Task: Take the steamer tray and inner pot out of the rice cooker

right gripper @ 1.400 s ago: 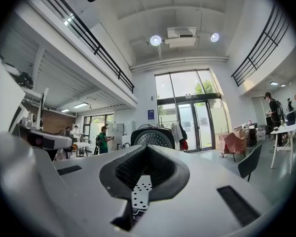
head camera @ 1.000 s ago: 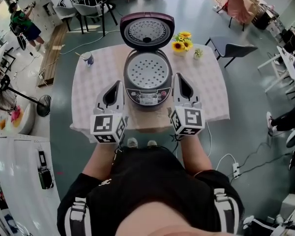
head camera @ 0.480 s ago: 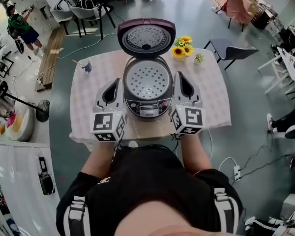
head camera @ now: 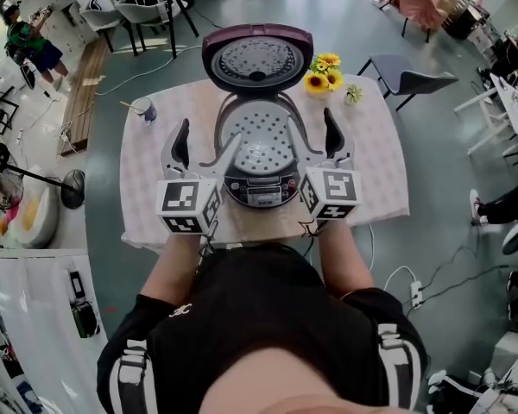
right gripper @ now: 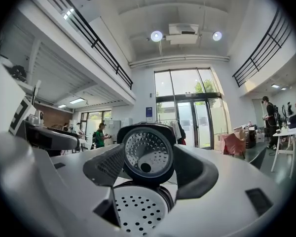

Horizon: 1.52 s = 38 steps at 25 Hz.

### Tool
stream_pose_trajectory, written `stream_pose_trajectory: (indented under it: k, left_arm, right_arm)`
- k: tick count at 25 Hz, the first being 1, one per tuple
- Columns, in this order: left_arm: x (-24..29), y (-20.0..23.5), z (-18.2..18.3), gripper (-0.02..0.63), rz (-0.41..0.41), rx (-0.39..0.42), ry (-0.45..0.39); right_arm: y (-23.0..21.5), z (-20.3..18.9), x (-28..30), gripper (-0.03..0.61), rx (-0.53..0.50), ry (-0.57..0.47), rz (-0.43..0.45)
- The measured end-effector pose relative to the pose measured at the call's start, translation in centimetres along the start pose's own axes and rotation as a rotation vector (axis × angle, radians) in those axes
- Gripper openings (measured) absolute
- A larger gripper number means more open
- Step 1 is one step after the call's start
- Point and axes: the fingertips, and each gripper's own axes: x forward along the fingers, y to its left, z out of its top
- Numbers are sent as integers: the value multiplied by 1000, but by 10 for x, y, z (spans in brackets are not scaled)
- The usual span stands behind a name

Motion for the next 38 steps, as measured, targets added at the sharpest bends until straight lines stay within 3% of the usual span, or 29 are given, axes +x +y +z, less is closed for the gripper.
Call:
stream_pose_trajectory:
  k: [8, 30, 38]
  left_arm:
    - [28, 22, -36, 419, 33, -8, 170]
    - [93, 45, -183, 417, 6, -177, 758]
    - [97, 64, -224, 417, 53, -254, 877]
  right_arm:
    - [-2, -48, 34, 288, -16, 249, 31]
    - [-36, -199, 68, 285, 56, 858, -20]
    - [-48, -241, 67, 284, 106, 1025, -80]
